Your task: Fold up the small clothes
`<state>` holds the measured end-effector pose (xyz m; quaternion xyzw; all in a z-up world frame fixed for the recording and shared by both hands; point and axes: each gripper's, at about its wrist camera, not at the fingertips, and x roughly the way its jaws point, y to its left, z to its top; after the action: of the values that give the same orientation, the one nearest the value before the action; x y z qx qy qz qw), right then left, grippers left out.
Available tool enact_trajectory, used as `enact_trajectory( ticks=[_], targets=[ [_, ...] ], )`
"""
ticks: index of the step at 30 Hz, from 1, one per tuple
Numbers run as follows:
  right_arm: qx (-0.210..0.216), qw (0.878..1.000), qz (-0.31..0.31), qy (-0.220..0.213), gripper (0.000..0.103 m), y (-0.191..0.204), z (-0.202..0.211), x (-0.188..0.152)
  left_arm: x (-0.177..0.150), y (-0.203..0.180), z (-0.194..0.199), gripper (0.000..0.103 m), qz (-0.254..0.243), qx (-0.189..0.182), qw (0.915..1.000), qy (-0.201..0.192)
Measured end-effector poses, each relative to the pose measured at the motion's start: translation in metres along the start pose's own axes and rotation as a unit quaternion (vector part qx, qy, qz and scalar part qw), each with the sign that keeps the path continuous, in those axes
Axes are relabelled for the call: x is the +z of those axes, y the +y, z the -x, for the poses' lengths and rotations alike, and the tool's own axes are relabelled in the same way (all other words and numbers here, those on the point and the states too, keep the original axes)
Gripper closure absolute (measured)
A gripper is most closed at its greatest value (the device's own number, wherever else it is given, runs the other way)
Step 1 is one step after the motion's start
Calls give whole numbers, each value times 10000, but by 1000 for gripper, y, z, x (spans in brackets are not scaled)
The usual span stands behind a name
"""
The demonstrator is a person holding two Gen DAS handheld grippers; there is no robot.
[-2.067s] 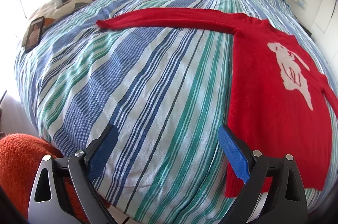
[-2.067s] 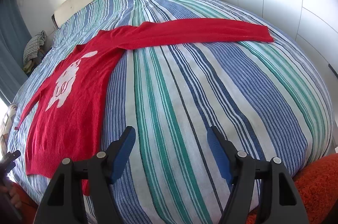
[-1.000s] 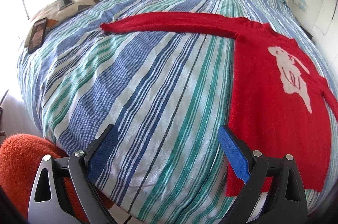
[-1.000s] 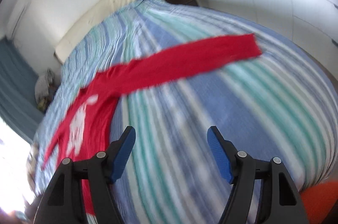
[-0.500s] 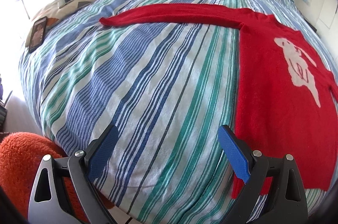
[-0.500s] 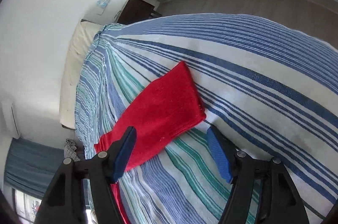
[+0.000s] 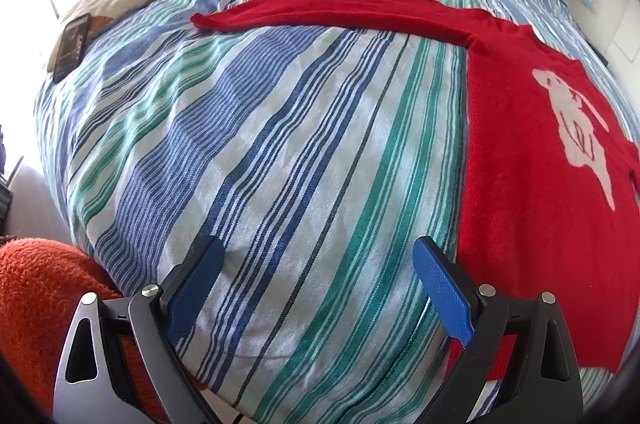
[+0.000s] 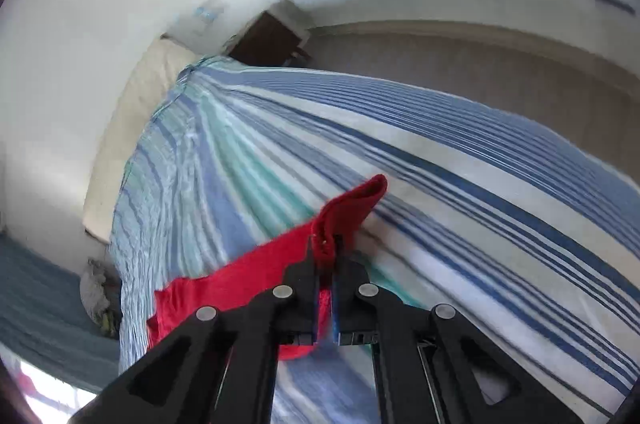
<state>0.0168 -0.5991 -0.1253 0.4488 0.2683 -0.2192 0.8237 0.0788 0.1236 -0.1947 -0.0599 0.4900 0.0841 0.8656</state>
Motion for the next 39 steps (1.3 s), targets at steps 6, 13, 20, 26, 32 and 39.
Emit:
enact_trajectory(
  ticks=[6, 13, 20, 26, 32, 39],
  targets=[
    [1420, 9727, 1821, 234, 99, 199, 8, -29, 5, -8, 0, 7, -99, -184, 9998, -46],
    [2354, 9132, 3049, 1331, 95, 360, -55, -161, 11, 1, 9, 7, 16, -152, 9997, -211],
    [2912, 8846, 2809, 2318, 30, 352, -83, -197, 14, 12, 7, 7, 259, -229, 9993, -122],
    [2044, 9249, 2243, 2291, 30, 271, -105, -137, 14, 10, 4, 7, 278, -250, 9993, -84],
    [981, 9391, 1495, 2934, 30, 185, -159, -160, 9, 2, 1, 7, 20, -48, 10000, -72],
    [1172, 9473, 1796, 2380, 40, 164, -120, -149, 8, 5, 3, 7, 5, -43, 9999, -99]
  ],
)
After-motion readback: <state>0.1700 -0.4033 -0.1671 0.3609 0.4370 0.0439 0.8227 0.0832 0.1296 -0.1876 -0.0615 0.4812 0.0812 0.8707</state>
